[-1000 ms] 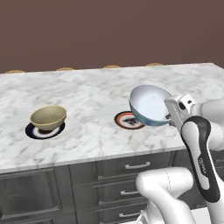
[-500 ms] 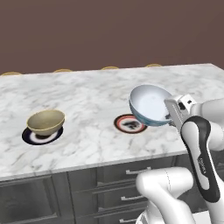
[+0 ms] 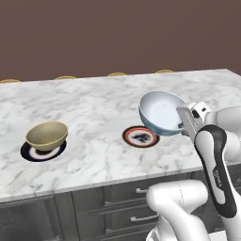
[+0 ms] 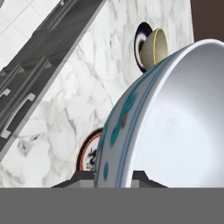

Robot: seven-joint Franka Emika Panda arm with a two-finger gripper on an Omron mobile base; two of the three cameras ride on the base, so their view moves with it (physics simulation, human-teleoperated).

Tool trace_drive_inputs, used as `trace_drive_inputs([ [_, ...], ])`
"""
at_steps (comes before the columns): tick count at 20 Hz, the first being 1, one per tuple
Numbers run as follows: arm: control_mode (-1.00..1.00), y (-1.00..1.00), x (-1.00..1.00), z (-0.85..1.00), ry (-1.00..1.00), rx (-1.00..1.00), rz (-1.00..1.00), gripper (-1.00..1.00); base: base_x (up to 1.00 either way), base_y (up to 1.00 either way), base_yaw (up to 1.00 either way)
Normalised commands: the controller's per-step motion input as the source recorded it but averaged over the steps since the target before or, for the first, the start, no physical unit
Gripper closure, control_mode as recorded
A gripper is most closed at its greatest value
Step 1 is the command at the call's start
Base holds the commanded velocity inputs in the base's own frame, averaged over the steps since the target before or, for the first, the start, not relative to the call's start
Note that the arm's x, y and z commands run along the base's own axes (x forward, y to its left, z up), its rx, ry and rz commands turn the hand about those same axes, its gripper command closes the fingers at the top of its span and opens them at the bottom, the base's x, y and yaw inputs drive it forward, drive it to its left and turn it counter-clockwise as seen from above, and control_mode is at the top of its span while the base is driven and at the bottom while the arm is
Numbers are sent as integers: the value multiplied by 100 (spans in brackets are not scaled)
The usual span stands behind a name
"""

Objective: Move the bowls from the cabinet to the plates on the dining table.

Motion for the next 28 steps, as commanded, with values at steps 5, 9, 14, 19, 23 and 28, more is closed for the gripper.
trace_drive_inputs([
  [5, 100, 0, 0, 0, 0, 0, 0, 100, 15, -1, 0],
  [9, 100, 0, 0, 0, 0, 0, 0, 100, 10, 0, 0],
  [14, 100, 0, 0, 0, 0, 0, 0, 100, 9, 0, 0],
  [19, 100, 0, 0, 0, 0, 0, 0, 100, 3, 0, 0],
  [23, 100, 0, 0, 0, 0, 0, 0, 100, 3, 0, 0],
  [28, -100, 0, 25, -25, 0, -3, 0, 100, 0, 0, 0],
])
